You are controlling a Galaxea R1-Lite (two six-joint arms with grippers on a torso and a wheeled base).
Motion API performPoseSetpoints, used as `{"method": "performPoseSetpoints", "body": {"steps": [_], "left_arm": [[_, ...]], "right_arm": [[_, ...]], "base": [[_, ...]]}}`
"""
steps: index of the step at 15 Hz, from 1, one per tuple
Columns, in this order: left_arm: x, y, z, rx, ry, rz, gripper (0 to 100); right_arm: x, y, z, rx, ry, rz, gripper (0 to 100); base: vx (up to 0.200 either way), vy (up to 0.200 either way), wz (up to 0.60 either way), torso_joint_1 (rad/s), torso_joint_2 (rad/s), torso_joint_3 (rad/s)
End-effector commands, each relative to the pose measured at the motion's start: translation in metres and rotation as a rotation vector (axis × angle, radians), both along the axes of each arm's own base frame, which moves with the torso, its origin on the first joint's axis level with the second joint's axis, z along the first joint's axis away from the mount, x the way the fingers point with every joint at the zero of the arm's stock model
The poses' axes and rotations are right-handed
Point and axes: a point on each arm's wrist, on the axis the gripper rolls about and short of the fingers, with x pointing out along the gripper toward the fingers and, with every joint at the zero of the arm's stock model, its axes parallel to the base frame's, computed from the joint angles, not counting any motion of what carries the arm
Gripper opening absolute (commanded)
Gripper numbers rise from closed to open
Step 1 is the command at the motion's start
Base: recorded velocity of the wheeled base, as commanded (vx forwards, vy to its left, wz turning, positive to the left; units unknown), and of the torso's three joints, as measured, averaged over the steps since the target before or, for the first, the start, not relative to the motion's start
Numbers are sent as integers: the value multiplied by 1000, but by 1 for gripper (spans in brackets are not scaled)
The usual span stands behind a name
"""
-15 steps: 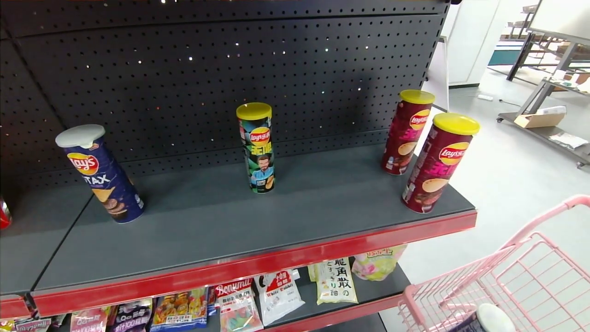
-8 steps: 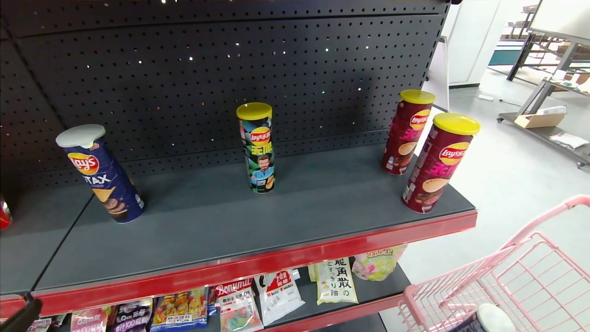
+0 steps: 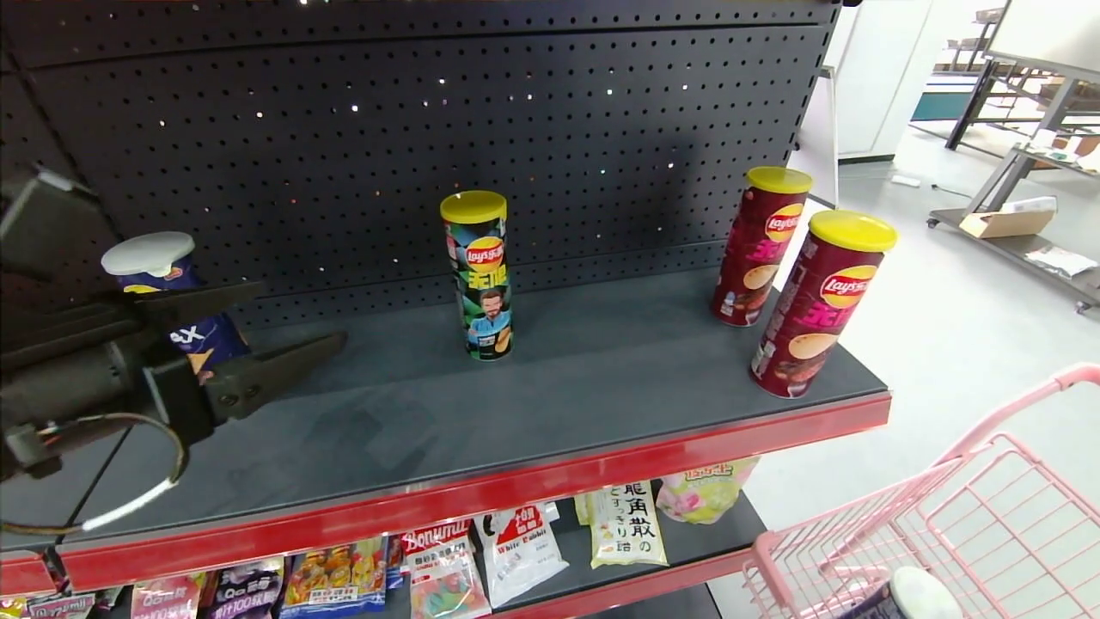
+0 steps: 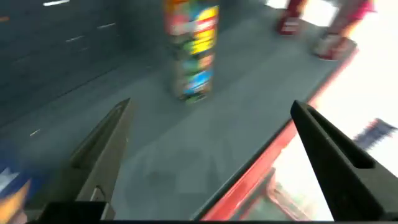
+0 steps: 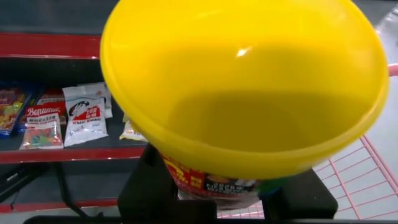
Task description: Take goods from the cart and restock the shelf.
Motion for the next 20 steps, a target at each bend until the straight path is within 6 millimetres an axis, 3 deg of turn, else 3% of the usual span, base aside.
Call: {"method": "performPoseSetpoints", "body": {"steps": [1,7,14,20], "left_arm": [[43,-15,-19,27,90,-68,100],[102,-31,-46,50,9,-86,100],[166,-62,-41,36,-68,-115,100],[184,-71,-42,35,-87,-93,100]], "right_arm": [[0,0,0,0,3,2,0],[1,0,-2,0,11,-11,0],[2,0,-5,-1,23,-12,0],[2,0,-5,1,23,-22,0]], "base": [[0,0,0,0,0,0],[0,0,0,0,0,0],[0,0,0,0,0,0],[0,0,0,0,0,0]]}}
